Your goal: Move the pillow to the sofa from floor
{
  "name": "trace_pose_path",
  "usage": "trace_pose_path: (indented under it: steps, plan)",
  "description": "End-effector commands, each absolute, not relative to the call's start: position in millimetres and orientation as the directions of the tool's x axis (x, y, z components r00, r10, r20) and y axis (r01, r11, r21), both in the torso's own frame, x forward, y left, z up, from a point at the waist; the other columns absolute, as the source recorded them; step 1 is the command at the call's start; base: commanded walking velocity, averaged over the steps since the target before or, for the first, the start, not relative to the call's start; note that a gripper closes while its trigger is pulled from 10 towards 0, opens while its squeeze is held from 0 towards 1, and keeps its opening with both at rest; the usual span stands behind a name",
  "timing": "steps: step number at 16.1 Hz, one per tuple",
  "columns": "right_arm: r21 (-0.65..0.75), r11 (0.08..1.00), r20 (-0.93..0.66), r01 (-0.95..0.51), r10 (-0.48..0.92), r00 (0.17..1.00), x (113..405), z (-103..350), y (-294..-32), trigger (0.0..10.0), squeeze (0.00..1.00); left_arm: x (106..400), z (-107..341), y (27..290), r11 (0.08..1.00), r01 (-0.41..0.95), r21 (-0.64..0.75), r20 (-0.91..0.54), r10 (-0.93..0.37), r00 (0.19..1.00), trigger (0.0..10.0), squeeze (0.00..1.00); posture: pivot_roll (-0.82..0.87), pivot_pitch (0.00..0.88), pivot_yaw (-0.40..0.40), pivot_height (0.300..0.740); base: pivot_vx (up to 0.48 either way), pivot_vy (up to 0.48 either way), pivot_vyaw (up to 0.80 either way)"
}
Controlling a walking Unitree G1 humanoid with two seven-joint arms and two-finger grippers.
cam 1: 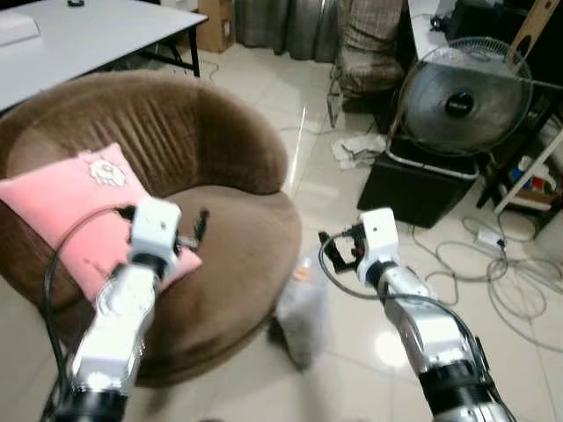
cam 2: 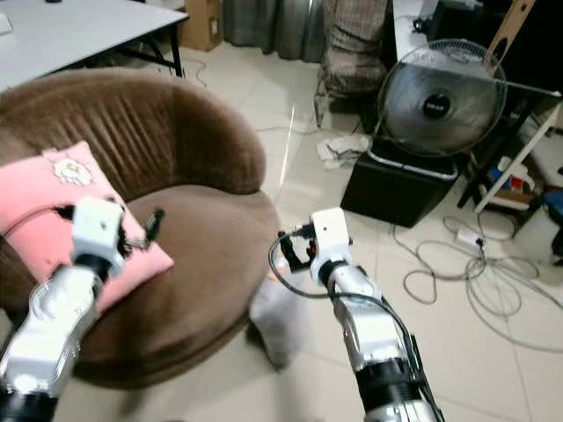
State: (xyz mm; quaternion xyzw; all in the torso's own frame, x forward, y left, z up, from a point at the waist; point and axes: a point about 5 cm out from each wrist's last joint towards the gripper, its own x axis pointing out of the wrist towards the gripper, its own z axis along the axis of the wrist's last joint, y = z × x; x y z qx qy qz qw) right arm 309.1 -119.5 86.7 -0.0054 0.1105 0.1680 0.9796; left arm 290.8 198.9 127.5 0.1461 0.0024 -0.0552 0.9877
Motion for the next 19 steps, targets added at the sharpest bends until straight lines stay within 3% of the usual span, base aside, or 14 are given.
trace_pose_path:
  steps: [1,4,7,9,12,17,19]
  plan:
    - [0.039,0.964,-0.240,-0.265,0.266,0.934,304.6,79.9,-136.4,10.0,0.00,296.9,128.9,186.3,0.944,0.158,0.291,-0.032,-0.156,0.987,10.0,0.00,0.13,0.000,-0.002,0.740,0.000,0.000,-0.80]
    - [0.069,0.984,-0.231,-0.163,0.174,0.957,296.3,75.8,-144.7,10.0,0.00,306.0,132.3,189.9,0.942,0.183,0.282,-0.037,-0.180,0.983,10.0,0.00,0.07,0.000,0.067,0.740,0.000,0.480,-0.80]
    - [0.045,0.989,-0.272,-0.140,0.147,0.951,293.8,69.2,-145.8,10.0,0.00,312.5,131.2,190.3,0.940,0.182,0.290,-0.039,-0.178,0.983,10.0,0.00,-0.01,0.000,0.114,0.740,0.000,0.480,0.00]
    - [0.029,0.994,-0.292,-0.101,0.105,0.951,299.4,66.5,-154.1,10.0,0.00,312.9,121.4,183.7,0.938,0.199,0.283,-0.075,-0.185,0.980,10.0,0.00,0.00,0.000,0.109,0.740,0.000,0.000,0.00]
    - [-0.048,0.992,-0.287,-0.113,0.095,0.953,308.2,66.3,-154.7,10.0,0.00,309.2,111.8,178.0,0.947,0.203,0.248,-0.085,-0.188,0.979,10.0,0.00,0.04,0.000,0.064,0.740,0.000,0.000,0.00]
    - [-0.013,0.951,-0.300,-0.310,0.293,0.908,322.4,70.8,-131.3,10.0,0.00,295.6,104.9,188.0,0.958,0.139,0.252,-0.081,-0.122,0.989,10.0,0.00,0.15,0.000,-0.034,0.740,0.000,0.000,0.00]
    - [-0.027,0.947,-0.313,-0.320,0.296,0.903,323.5,68.0,-131.2,10.0,0.00,291.6,100.4,190.4,0.954,0.123,0.272,-0.096,-0.100,0.990,10.0,0.00,0.17,0.000,-0.056,0.740,0.000,0.000,0.00]
